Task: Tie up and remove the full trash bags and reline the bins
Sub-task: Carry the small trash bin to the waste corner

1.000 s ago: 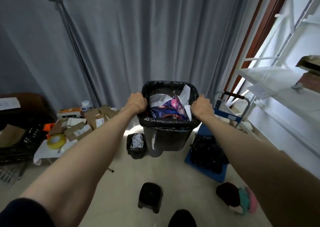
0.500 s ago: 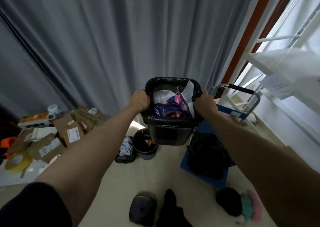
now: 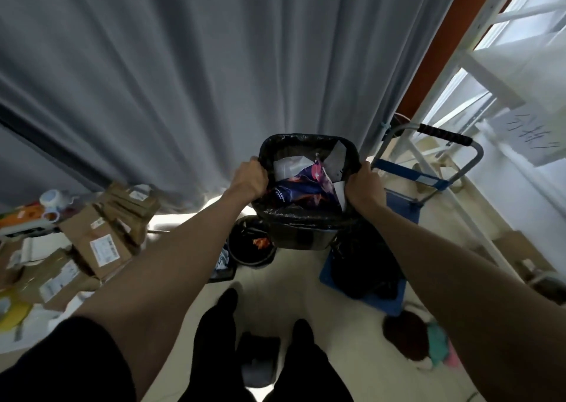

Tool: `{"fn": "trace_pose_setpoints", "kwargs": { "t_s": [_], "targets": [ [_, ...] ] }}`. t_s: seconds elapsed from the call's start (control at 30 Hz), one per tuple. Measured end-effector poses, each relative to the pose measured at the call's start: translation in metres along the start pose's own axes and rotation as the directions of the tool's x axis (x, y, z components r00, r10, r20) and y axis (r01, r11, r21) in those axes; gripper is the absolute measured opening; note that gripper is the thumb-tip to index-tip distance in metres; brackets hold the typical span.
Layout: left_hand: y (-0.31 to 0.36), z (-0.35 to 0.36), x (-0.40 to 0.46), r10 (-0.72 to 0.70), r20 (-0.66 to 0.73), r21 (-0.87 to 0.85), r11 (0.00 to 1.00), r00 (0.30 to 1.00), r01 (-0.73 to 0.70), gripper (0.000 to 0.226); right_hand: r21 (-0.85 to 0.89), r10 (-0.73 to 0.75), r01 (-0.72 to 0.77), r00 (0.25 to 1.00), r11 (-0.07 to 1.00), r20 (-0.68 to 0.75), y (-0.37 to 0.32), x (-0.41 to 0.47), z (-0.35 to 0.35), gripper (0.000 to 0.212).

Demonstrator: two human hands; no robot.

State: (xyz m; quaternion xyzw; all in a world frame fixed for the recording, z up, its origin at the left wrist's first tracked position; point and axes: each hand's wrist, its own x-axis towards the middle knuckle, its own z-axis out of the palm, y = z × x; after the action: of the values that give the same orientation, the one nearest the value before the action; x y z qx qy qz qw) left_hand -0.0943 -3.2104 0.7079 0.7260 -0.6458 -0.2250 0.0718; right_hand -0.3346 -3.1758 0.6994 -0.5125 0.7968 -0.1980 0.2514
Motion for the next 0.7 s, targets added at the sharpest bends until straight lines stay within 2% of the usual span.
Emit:
{"fn": "trace_pose_setpoints", "kwargs": {
  "t_s": [0.2, 0.43, 0.57, 0.7],
  "targets": [
    [-0.010, 0.020, 0.044, 0.094, 0.131, -0.014, 0.996, 0.987, -0.093, 0.029, 0.001, 0.208, -0.208, 0.978, 0.978, -0.014, 0.010, 0.003, 0.034, 0.037],
    [-0.039, 0.059, 0.064, 0.301, 0.243, -0.135, 0.952, 0.922, -0.275, 0.022, -0.008, 0.344, -0.346, 0.933, 0.938, -0.111, 0.027, -0.017, 0.082, 0.022],
    [-0.061, 0.098, 0.064, 0.243, 0.335, -0.153, 0.967, 0.910, -0.202, 0.025, -0.028, 0.388, -0.392, 0.917, 0.920, -0.096, 0.049, -0.028, 0.107, 0.023],
    [-0.082, 0.148, 0.053, 0.151, 0.370, -0.067, 0.988, 0.917, -0.136, 0.035, -0.090, 0.410, -0.410, 0.912, 0.908, -0.015, 0.086, -0.034, 0.141, 0.021]
  ]
}}
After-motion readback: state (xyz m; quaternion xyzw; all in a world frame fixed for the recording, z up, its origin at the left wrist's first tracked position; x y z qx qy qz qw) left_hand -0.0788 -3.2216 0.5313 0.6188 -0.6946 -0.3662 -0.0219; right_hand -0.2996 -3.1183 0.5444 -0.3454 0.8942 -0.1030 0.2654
